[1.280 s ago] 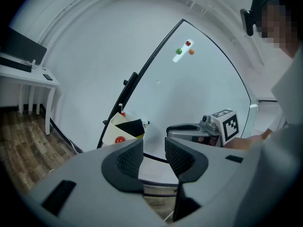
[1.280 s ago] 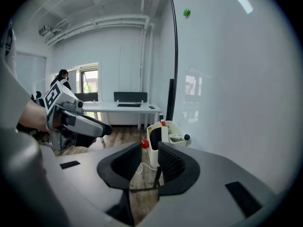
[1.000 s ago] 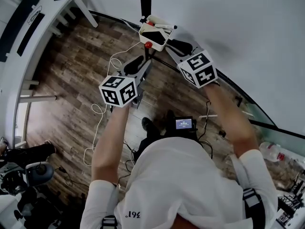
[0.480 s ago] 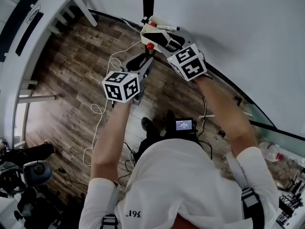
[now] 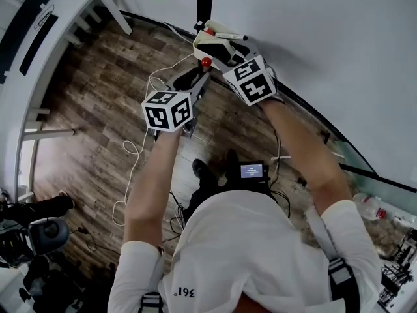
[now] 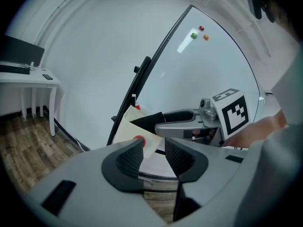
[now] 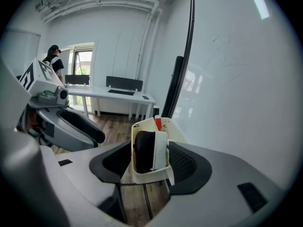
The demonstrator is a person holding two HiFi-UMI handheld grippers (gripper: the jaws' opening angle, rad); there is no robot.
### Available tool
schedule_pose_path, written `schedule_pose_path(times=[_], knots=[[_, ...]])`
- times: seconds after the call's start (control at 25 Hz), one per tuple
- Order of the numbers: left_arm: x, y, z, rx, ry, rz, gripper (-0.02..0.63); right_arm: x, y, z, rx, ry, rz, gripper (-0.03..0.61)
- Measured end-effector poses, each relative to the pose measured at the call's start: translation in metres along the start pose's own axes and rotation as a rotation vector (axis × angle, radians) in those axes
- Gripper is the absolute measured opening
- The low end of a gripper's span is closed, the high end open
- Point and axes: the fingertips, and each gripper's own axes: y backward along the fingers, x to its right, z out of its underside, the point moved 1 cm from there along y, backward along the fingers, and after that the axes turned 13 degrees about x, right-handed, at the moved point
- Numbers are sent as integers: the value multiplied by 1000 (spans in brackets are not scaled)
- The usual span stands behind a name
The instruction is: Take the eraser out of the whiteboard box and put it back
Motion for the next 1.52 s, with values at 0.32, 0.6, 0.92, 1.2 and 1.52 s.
schedule_pose_path(times=[0.32, 0.6, 0.92, 1.2, 1.52], knots=[[1, -6, 7, -16, 9, 0, 149, 5, -8, 2, -19, -22, 0, 247], [7, -3, 1, -6, 21, 16, 149, 4, -7, 0, -46, 41, 26, 231], [11, -2, 0, -4, 21, 17, 149, 6, -5, -1, -24, 61, 36, 207], [11, 4, -8, 8, 21, 13, 149, 7, 3, -10, 0, 77, 45, 199], [18, 6, -14, 19, 5, 13, 149, 10, 17, -18, 28, 78, 58, 198]])
